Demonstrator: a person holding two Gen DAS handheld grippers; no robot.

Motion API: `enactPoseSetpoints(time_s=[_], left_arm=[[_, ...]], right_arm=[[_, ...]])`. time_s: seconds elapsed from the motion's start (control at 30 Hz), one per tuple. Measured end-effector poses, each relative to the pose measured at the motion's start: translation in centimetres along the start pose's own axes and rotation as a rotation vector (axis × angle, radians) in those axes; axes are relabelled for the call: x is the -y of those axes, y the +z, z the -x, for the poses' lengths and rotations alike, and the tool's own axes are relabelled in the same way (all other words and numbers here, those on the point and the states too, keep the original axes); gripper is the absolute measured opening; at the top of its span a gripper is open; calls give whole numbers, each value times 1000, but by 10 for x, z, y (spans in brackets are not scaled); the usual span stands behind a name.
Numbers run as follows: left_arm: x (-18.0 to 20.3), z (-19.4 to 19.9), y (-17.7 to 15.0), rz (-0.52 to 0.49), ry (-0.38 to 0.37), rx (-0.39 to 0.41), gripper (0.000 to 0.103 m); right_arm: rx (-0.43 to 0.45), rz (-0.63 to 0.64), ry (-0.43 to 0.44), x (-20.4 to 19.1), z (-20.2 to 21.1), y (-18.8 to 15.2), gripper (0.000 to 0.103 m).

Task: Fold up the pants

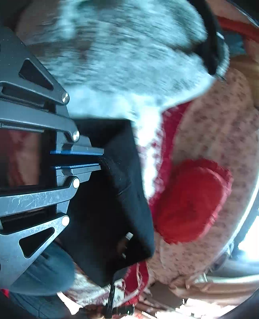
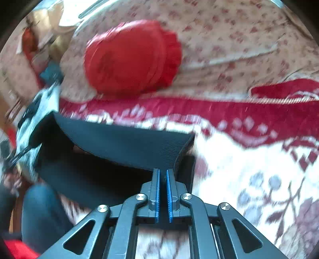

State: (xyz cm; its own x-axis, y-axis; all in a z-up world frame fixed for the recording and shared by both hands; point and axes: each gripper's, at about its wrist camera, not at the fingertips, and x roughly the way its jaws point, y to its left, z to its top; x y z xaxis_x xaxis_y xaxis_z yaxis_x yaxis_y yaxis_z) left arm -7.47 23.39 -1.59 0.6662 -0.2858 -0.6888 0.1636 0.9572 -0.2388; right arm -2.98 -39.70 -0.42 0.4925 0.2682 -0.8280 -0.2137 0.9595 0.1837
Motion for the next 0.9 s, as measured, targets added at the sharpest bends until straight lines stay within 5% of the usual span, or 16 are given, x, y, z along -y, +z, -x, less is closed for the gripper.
enactPoseSetpoints(time_s=[0.1,0.2,0.3,0.43,0.53,0.73,0.9], left_arm=[[-13,4,-17,111,10,-29,9],[-21,15,-23,208,-7,-8,21],[-30,28,-28,370,-85,24,40],[-31,22,-34,596,-259,10,50],[-26,-2,-37,724,-388,-67,50],[-33,-39,-44,880,-381,-89,50],[-39,-44,-45,978,-422,-1,49]], right_arm=[[-34,-60,-62,15,1,-13,7],[29,-141,-61,25,19,-15,8],[116,-234,-2,31,37,-12,9],[163,-276,43,25,44,-9,12],[147,-244,41,13,38,-5,12],[118,-190,29,0,30,-4,12],[125,-202,26,5,32,-7,12]])
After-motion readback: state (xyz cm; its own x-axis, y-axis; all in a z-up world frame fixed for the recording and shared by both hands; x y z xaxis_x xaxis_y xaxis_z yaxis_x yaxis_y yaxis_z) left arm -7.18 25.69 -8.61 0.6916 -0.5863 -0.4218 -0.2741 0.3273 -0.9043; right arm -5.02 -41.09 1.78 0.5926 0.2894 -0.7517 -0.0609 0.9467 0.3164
